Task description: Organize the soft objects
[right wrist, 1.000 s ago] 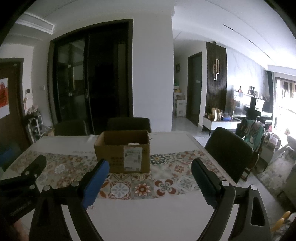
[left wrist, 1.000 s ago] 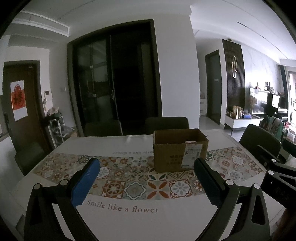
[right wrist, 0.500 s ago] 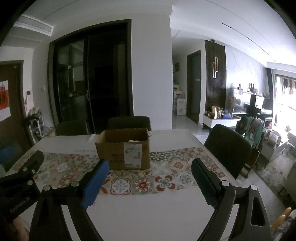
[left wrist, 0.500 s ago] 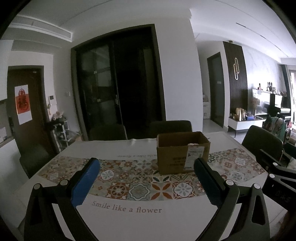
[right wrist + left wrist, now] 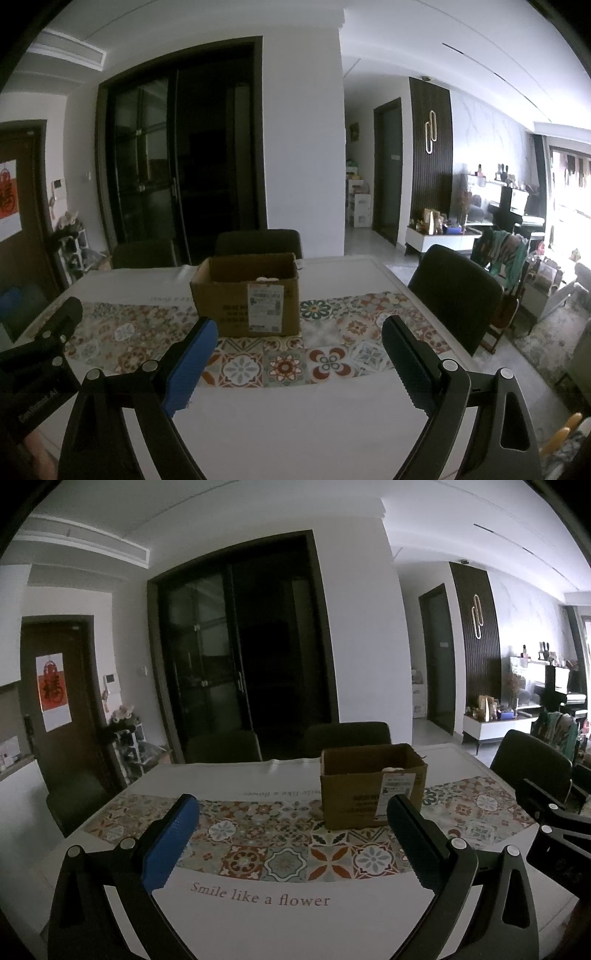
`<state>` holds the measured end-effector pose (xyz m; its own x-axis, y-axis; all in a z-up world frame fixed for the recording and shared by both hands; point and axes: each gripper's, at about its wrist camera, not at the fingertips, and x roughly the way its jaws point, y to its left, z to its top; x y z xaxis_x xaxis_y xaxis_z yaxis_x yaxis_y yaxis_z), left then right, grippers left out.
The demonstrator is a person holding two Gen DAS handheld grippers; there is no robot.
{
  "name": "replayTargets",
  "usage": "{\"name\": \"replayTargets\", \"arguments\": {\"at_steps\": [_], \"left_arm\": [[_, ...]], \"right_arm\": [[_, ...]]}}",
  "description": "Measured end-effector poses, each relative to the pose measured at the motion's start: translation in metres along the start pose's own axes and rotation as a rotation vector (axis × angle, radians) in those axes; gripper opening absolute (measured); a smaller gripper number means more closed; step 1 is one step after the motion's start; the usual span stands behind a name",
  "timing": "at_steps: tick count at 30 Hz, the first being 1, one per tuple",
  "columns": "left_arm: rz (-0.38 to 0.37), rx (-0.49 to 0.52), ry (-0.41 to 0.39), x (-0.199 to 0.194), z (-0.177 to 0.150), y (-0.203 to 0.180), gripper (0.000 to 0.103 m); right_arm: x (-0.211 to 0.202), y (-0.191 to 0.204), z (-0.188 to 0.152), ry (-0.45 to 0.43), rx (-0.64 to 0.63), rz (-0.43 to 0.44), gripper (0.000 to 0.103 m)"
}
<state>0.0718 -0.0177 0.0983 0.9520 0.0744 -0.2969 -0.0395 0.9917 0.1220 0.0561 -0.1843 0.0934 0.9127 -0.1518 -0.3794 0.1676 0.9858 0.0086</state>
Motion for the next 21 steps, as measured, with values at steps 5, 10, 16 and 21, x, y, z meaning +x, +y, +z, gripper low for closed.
{"name": "replayTargets", "arguments": {"at_steps": [5,10,16,21], "left_arm": [[0.005,0.001,-0.004,-0.0005,-0.0006,0.0001,0.103],[0.006,0.006,-0.005,-0.0005,0.0004,0.0002,0.103],[0.009,0.005,-0.008,-0.0009,0.0003,0.0008,0.103],[0.008,0.005,-0.008,-0.0005,0.0016,0.0005,0.103]], "right_arm": [[-0.0010,-0.0006,-0.0011,0.004,-0.001,0.000,0.092],[-0.0010,-0.0005,-0.0009,0.004,0.002,0.002,0.092],[-0.0011,-0.0002,-0.0012,0.005,0.000,0.001,0.092],[-0.0005,-0.0011,-0.0011,0.007,0.001,0.004,0.092]]}}
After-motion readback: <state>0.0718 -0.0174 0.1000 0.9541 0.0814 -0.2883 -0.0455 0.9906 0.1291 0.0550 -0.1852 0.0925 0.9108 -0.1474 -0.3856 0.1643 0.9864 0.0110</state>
